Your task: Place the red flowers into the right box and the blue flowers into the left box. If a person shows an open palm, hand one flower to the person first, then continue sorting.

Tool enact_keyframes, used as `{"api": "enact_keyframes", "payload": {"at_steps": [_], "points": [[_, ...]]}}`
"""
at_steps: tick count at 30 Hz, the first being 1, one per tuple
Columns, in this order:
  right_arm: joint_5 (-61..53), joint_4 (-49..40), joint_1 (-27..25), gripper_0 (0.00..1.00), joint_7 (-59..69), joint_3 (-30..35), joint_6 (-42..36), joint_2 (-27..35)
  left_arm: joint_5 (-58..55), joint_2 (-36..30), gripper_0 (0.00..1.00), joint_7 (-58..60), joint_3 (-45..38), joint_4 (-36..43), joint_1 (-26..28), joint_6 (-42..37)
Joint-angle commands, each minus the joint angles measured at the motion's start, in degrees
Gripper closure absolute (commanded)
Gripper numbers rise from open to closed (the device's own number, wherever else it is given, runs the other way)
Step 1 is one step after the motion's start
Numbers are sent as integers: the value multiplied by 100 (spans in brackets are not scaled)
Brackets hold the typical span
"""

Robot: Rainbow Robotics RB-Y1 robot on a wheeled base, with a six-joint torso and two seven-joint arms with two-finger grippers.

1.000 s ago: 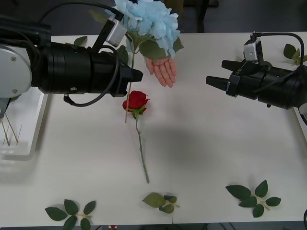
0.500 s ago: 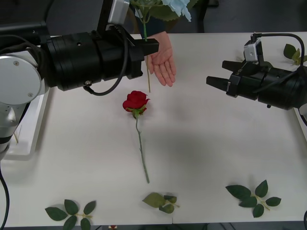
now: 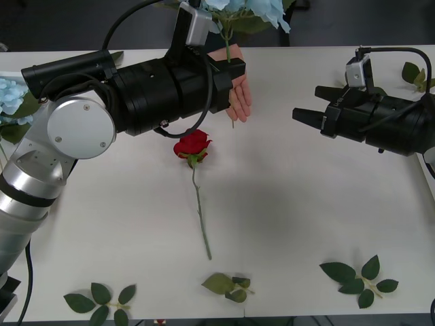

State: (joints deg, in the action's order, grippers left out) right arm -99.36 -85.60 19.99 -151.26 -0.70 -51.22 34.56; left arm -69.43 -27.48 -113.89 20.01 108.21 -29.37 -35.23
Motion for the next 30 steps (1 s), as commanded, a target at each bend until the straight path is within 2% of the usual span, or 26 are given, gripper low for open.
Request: {"api": "enact_keyframes", "payload": {"at_steps": [1, 30], "points": [[31, -71, -66, 3, -167, -36, 60, -134, -9, 85, 100, -28, 29, 15, -254, 95], [31, -71, -66, 3, -176, -36, 68, -143, -167, 33, 100, -37, 29, 7, -245, 87]]}}
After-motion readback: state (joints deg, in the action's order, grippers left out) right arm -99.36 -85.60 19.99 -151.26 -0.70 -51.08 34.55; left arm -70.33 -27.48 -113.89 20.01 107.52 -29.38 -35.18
